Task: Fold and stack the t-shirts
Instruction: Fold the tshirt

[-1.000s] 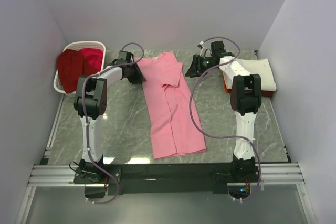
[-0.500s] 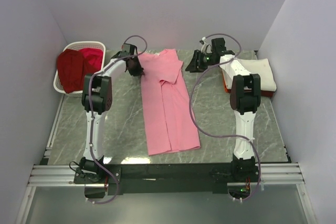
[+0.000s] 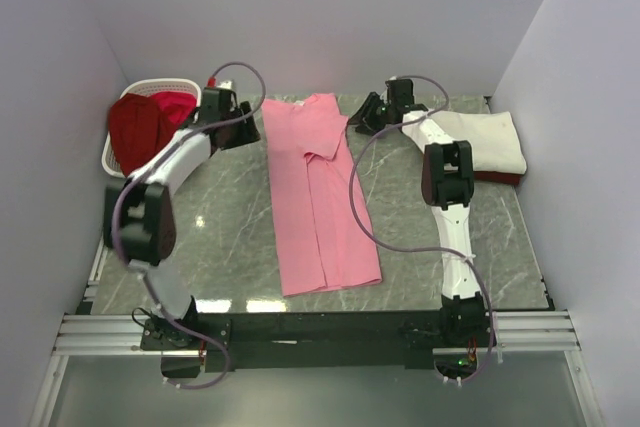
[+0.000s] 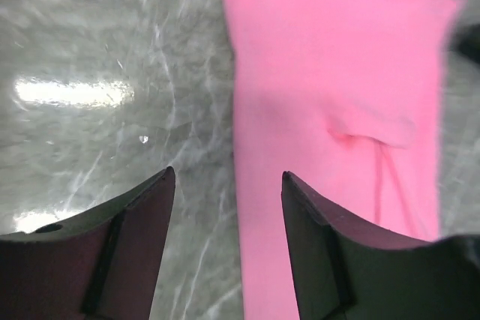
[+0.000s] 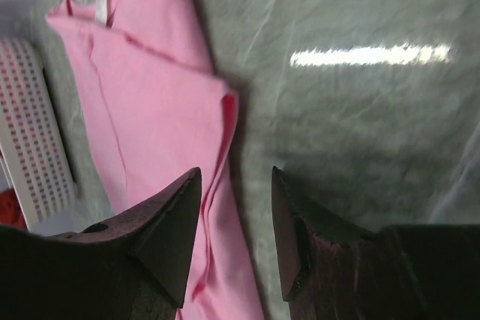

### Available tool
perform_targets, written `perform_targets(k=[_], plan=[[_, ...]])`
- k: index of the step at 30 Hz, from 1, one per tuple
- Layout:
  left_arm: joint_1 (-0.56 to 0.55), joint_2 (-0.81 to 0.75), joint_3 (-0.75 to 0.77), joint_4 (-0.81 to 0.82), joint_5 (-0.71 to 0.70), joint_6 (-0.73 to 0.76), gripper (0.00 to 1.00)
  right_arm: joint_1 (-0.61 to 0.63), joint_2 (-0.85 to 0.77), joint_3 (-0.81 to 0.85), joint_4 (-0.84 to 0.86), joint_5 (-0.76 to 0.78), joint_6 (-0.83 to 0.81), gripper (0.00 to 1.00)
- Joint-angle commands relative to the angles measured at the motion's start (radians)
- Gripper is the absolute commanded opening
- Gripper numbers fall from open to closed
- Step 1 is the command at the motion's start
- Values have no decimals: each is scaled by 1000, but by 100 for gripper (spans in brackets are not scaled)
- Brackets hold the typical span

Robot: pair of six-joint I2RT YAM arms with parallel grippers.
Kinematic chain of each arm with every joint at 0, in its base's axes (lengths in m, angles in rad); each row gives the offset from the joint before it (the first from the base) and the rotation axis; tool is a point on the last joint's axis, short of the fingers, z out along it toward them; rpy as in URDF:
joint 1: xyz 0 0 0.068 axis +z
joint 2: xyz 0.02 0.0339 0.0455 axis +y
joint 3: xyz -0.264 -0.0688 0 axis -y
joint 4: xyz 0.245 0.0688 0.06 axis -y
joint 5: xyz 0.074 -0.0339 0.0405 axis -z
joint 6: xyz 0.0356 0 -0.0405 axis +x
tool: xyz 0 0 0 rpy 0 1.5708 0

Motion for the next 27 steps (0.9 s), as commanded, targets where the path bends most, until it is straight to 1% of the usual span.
perform_targets(k=[1, 2, 3, 4, 6, 7, 9, 12, 16, 19, 22, 25, 26, 27], plan=[[-4, -244, -150, 91, 12, 77, 65, 10, 36, 102, 40, 65, 117, 49], [-5, -291, -195, 100, 20, 91, 65, 10, 54, 122, 42, 69, 128, 50], [-5, -383, -240, 109, 23, 99, 65, 10, 65, 130, 45, 70, 139, 49], [-5, -428, -322, 129, 28, 103, 65, 10, 77, 137, 45, 62, 160, 49], [-5, -544, -396, 143, 35, 120, 65, 10, 105, 153, 57, 50, 180, 49], [-5, -578, -450, 143, 31, 122, 65, 11, 111, 154, 61, 42, 203, 49], [-5, -656, -490, 140, 25, 131, 65, 13, 132, 162, 68, 28, 222, 49], [-5, -729, -544, 136, 18, 135, 65, 13, 152, 165, 80, 11, 260, 47], [-5, -781, -588, 151, 6, 146, 66, 16, 169, 176, 88, 13, 280, 44], [-5, -787, -595, 160, 0, 154, 66, 16, 176, 188, 94, 14, 282, 35], [-5, -781, -595, 163, 8, 157, 66, 14, 180, 194, 98, 11, 286, 26], [-5, -787, -604, 169, 15, 152, 66, 11, 183, 208, 97, 11, 271, 20], [-5, -789, -607, 169, 11, 154, 66, 11, 182, 209, 101, 10, 266, 16], [-5, -790, -608, 169, 8, 155, 66, 10, 180, 214, 106, 7, 263, 13]])
